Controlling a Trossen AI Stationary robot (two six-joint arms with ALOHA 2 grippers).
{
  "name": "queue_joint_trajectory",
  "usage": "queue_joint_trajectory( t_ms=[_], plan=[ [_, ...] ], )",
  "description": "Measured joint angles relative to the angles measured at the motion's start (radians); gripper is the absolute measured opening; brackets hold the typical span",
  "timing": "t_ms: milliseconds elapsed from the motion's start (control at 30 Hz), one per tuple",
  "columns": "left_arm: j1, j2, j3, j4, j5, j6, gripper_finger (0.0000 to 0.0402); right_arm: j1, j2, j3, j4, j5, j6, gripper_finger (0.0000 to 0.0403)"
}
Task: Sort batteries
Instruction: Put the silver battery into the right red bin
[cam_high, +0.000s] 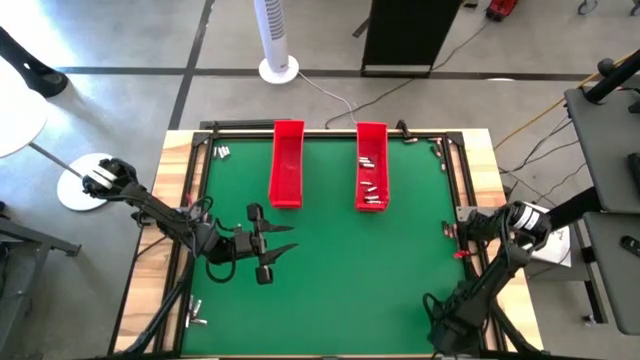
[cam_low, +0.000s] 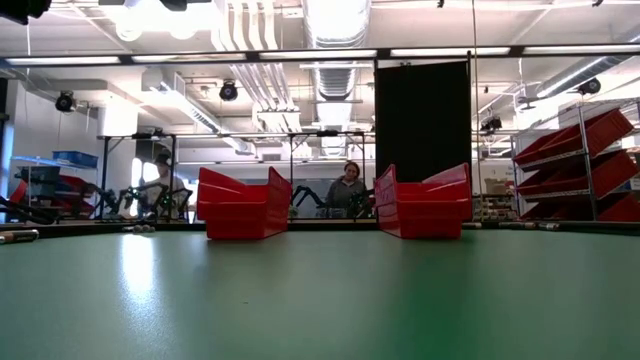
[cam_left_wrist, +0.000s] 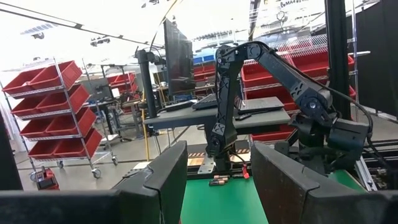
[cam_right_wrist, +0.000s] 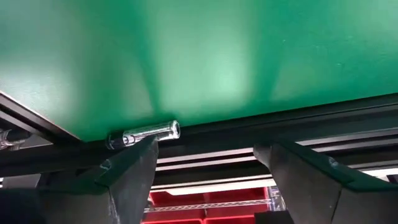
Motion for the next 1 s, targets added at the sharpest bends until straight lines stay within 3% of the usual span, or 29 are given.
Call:
queue_joint_trajectory(
  t_ms=[367,667,1000],
  plan=[
    [0.0,0.0,0.0,0.001,0.0,0.0,0.0158,-0.009,-0.002,-0.012,-0.084,0.055,-0.033,0.0287],
    [0.0,0.0,0.0,0.004,0.0,-0.003,0.0158,-0.075,-0.035,0.056,-0.318,0.226,-0.05,0.0275],
    [0.0,0.0,0.0,0.004,0.0,-0.005,0.0158,0.02,-0.073,0.066,-0.128,0.212,-0.036,0.0294]
  ],
)
